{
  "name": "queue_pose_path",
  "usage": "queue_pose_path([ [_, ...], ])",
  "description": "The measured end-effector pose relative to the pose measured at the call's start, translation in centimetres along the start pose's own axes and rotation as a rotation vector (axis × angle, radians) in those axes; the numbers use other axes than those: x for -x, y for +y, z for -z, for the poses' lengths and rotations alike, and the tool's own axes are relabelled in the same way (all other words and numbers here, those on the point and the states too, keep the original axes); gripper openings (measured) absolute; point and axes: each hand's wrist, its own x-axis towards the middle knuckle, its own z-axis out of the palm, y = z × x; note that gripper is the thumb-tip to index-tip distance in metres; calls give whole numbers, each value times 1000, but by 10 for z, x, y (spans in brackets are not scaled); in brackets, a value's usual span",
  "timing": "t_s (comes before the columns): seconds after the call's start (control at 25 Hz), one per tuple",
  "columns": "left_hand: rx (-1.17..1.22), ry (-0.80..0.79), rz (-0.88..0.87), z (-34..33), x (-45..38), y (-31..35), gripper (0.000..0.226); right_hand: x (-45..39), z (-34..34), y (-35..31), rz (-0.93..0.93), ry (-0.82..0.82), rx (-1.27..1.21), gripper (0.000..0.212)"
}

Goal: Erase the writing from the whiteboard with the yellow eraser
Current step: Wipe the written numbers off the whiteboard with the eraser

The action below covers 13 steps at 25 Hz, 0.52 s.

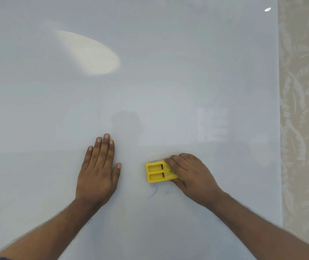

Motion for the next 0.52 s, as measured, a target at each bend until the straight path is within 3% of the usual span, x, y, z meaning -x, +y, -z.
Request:
queue_pose_path([
  [0.28, -1, -3, 33, -4, 13, 9, 65, -34, 1, 7, -219, 128, -55, 49],
  [0.52, 8, -10, 15, -5, 24, 10, 65, 13, -20, -33, -9, 13, -54, 43],
])
